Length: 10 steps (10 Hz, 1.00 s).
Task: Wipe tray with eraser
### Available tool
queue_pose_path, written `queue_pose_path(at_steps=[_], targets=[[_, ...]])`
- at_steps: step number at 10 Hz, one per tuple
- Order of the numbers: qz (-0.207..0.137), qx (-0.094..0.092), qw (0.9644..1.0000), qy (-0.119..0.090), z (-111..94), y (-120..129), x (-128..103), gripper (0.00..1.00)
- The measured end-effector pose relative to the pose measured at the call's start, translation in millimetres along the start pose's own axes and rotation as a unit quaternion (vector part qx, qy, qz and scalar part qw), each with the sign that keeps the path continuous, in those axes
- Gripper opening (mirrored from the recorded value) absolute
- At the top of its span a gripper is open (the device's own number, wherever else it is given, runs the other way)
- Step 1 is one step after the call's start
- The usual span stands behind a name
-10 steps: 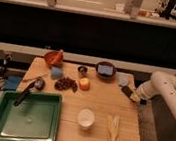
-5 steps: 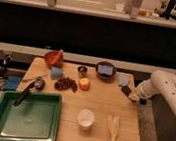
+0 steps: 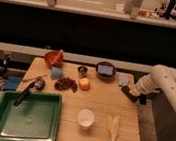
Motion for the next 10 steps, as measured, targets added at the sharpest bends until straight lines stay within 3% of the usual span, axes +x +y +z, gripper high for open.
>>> queue_pose_path(at_steps=[2,4,8,10], targets=[[0.008,-0.002,1.0000,0.002,9,-12,5,0.62],[0.007,-0.011,0.9999,-0.009,16,-13,12,0.79],[-0.016,-0.014,0.9997,-0.011,35,-3,23,0.80],[-0.013,-0.024,0.9993,-0.024,39,-1,31,0.80]])
